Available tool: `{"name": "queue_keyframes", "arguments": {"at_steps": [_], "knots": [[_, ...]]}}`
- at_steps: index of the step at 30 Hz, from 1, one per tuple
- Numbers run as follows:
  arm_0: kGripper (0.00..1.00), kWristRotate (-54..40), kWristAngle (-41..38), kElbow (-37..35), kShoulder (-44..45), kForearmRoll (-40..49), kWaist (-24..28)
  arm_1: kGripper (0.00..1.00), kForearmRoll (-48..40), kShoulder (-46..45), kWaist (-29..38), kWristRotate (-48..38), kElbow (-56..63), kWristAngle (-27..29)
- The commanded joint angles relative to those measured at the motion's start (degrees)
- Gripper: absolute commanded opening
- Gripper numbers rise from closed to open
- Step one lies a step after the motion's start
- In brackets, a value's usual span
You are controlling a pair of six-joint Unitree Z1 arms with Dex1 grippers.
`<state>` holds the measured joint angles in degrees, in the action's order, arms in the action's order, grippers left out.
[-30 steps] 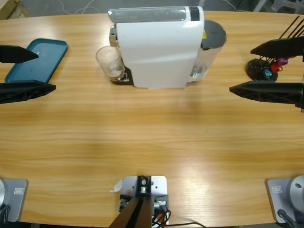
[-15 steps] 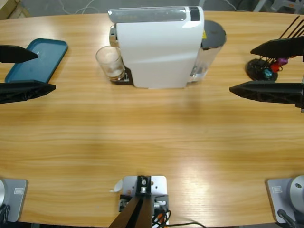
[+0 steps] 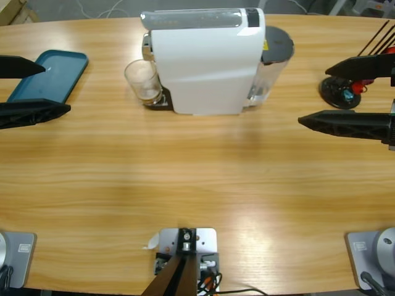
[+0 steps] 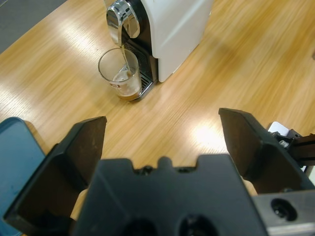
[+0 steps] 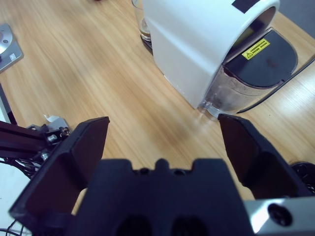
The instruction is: Pour coffee
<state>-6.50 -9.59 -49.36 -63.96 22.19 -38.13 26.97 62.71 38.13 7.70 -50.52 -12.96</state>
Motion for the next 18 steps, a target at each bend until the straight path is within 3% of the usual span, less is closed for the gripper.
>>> {"name": "queue_keyframes", "arguments": {"at_steps": [1,12,18], "knots": [[1.0,0.52,2.38,2.08,-0.57,0.85,1.74,1.0,-0.87,-0.66,-0.6,0.3,2.18,0.92],[1.0,-1.48,2.31,2.52,-4.72,-0.13,4.31,1.0,-1.06,1.18,-0.6,0.3,2.36,0.92],[1.0,-5.4,1.68,6.74,-9.87,-8.66,5.7,1.0,-0.75,2.41,-0.6,0.17,2.53,0.83]]}}
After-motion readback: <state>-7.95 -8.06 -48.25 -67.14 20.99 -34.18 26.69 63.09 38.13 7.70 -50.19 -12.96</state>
